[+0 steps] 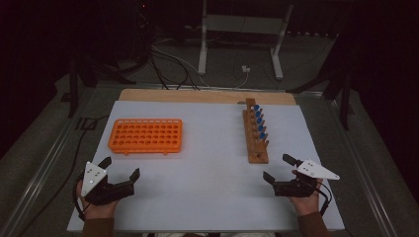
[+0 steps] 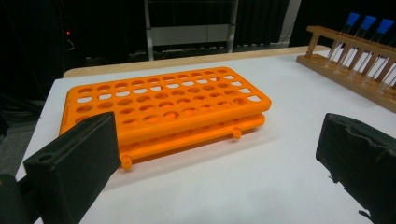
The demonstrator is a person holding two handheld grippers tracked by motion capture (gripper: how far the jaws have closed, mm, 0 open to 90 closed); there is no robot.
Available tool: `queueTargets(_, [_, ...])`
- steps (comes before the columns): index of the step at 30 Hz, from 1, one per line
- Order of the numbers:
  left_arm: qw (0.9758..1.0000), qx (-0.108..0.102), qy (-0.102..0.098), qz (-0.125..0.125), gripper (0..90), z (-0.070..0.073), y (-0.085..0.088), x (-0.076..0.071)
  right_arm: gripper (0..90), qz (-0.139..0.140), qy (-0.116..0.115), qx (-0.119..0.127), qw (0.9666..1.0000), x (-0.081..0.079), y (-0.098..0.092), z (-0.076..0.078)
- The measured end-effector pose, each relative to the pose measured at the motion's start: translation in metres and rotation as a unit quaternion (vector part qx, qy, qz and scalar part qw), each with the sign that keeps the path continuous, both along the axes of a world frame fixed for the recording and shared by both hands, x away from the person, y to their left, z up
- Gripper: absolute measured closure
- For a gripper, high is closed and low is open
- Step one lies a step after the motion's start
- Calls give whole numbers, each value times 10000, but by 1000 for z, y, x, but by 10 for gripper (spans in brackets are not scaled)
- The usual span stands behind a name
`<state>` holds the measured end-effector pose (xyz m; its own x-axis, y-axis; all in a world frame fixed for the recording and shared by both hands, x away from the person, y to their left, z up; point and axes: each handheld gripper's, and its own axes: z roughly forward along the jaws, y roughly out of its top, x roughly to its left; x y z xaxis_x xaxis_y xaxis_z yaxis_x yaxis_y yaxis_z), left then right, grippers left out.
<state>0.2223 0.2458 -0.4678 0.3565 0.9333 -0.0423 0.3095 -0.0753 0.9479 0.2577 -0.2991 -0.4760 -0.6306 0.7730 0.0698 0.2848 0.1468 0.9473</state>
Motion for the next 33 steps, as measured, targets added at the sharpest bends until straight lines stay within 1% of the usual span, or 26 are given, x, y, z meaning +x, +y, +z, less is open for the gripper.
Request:
queueTargets(4, [10000, 32, 4, 16, 4, 1, 1, -1, 0, 7, 53, -11, 10000, 1, 1, 0])
queueTargets(8, [10000, 24, -5, 39, 4, 1, 2, -2, 1, 12, 46, -42, 10000, 1, 2, 0])
queueTargets(17, [10000, 40, 8, 43, 4, 2, 1, -1, 0, -51, 61, -8, 10000, 2, 2, 3])
queueTargets(29, [9999, 134, -31, 29, 4, 3, -1, -2, 1, -50, 91, -41, 9999, 1, 5, 2])
queueTargets(33, [10000, 84, -32, 38, 4, 3, -1, -2, 1, -19, 105, -46, 9999, 1, 5, 2])
